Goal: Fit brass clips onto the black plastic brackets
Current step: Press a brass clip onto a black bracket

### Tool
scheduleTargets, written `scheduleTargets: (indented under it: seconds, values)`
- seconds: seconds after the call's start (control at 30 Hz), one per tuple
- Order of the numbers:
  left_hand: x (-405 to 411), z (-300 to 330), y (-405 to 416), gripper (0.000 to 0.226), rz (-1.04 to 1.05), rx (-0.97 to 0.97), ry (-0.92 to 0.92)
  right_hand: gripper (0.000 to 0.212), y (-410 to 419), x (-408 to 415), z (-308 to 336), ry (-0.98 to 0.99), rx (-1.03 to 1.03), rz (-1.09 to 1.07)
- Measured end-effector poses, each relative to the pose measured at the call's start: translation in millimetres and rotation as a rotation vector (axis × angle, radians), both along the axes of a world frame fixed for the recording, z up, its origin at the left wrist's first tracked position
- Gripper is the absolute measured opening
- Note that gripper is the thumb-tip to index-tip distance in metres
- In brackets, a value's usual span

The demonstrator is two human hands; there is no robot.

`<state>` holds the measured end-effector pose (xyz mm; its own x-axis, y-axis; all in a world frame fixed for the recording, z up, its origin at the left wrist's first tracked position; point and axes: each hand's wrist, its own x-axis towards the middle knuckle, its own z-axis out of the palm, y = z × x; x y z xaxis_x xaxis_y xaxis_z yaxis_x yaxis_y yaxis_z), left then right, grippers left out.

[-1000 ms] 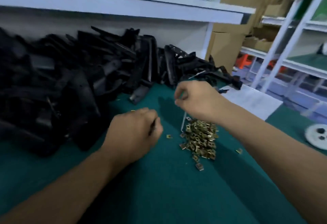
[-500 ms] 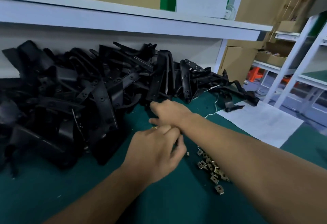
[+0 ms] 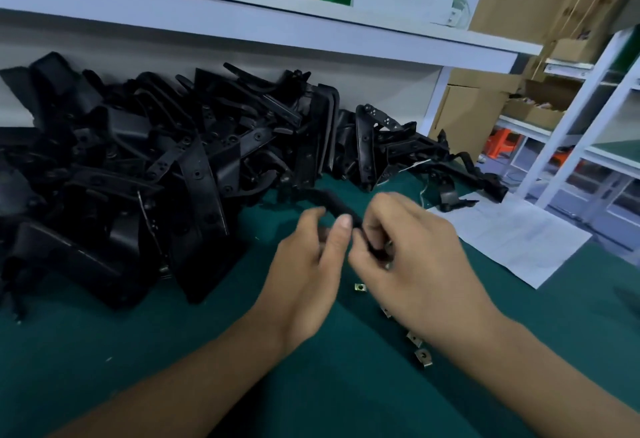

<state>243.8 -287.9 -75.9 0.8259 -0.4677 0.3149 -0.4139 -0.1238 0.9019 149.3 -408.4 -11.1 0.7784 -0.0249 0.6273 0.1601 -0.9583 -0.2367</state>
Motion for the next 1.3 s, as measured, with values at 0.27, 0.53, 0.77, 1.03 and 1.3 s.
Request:
scheduleTargets:
  seconds: [0.27,0.53,0.77,1.03,1.3]
  values:
    - [18,-2,1,0.025,-0.080,-0.452,0.141,0.020,-26,1,-22,0.342,0.014,0.341]
    - [33,-3,14,0.052,0.183,0.387,-0.440,0.016,-72,4,-46,0.468,0.120,0.072]
    - [28,-7,9,0.061,0.301,0.557,-0.628,0.014,-71,4,-47,0.397,0.082,0.129]
    - [26,-4,7,0.063,0.267,0.617,-0.590,0.007,-85,1,-44,0.125,0.590,0.080]
    - [23,-2,10,0.066,0.173,0.606,-0.547,0.012,-75,6,-46,0.004,1.132,0.196]
